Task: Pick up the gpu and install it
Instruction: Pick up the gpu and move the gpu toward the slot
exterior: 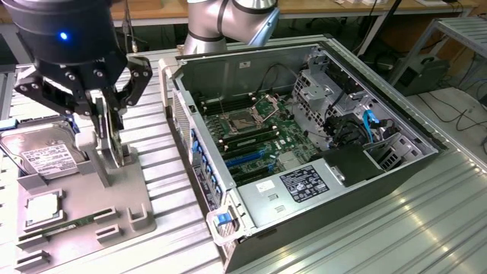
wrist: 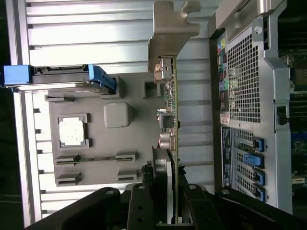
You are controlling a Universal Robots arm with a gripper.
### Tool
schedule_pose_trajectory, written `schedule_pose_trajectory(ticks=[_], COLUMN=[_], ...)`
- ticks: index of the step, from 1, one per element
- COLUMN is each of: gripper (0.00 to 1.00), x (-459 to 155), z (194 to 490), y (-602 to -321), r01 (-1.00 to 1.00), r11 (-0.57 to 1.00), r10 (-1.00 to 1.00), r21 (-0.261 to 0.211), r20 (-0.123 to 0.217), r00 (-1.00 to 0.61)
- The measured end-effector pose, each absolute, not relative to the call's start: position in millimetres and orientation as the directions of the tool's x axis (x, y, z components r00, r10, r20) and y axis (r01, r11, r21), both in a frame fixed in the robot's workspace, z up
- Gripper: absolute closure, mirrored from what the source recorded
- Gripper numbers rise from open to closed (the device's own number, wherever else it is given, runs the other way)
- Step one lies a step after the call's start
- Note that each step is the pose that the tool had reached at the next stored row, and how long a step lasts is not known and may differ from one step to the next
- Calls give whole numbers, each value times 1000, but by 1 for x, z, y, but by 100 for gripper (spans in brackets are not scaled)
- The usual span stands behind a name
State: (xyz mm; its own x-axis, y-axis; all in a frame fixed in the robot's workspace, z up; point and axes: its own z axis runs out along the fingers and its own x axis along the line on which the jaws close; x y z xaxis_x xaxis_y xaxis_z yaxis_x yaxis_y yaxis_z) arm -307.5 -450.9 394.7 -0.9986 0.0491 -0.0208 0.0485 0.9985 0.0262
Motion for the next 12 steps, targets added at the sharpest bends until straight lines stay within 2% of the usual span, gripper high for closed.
schedule_pose_trajectory(ticks=[12], gripper=[72], x=[-307], z=[452], y=[-447], r01=[51], r11=[998], r10=[51], r21=[22], r20=[-21], r00=[-998])
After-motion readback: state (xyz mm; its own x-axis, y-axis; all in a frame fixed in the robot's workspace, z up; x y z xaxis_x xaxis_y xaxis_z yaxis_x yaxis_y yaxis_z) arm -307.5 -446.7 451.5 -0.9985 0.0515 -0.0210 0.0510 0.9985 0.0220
